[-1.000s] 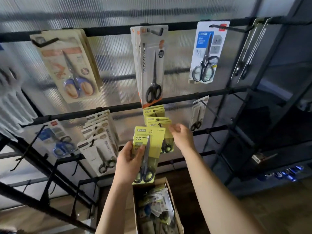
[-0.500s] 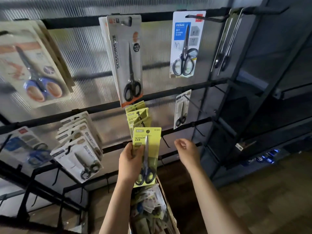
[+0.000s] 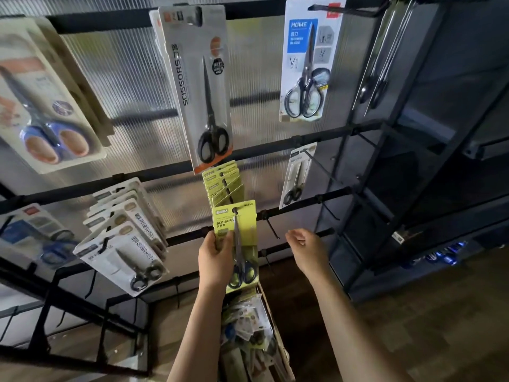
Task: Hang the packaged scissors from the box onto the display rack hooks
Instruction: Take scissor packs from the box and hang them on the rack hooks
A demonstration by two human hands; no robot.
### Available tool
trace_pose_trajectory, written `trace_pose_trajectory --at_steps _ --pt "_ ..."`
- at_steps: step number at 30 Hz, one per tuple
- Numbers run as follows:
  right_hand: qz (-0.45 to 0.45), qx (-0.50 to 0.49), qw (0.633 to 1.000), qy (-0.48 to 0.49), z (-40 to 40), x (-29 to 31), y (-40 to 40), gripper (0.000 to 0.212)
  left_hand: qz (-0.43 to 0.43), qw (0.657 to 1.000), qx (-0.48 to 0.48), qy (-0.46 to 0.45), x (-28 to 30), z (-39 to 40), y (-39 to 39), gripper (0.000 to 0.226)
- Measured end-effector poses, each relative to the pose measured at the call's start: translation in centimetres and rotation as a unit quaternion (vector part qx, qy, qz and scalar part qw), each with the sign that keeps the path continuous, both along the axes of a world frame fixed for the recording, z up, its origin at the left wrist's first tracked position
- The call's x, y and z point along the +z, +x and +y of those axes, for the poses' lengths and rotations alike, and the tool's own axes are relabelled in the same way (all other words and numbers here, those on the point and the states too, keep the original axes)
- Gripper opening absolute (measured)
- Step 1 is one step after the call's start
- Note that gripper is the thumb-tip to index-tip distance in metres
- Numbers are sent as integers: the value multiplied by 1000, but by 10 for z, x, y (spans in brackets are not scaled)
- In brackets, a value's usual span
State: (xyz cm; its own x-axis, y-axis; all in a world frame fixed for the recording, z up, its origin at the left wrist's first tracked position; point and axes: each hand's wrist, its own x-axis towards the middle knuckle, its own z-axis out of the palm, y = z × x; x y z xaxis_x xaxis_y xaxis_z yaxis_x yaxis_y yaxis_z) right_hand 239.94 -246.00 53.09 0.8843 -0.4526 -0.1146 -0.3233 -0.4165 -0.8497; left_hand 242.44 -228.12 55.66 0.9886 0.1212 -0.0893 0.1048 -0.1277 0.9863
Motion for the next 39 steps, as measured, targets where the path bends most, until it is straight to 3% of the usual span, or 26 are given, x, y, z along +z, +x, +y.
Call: trace_pose_trajectory --at_steps 7,13,18,22,30,39 --pt "16 18 1000 4 -4 -7 4 33 18 999 11 31 -18 0 6 18" --pt "46 28 999 8 5 -28 -6 32 105 987 63 100 -51 15 -8 36" --pt "93 28 995 14 17 -62 -28 29 162 974 53 147 -90 28 -34 22" --pt "146 46 988 4 29 -98 -50 29 205 960 17 188 -123 33 -58 25" --pt "256 71 964 -5 53 -214 -88 32 310 919 -48 240 -254 54 -103 24" --pt "347 149 925 -40 79 -415 -96 45 325 901 -104 268 -451 52 -105 29"
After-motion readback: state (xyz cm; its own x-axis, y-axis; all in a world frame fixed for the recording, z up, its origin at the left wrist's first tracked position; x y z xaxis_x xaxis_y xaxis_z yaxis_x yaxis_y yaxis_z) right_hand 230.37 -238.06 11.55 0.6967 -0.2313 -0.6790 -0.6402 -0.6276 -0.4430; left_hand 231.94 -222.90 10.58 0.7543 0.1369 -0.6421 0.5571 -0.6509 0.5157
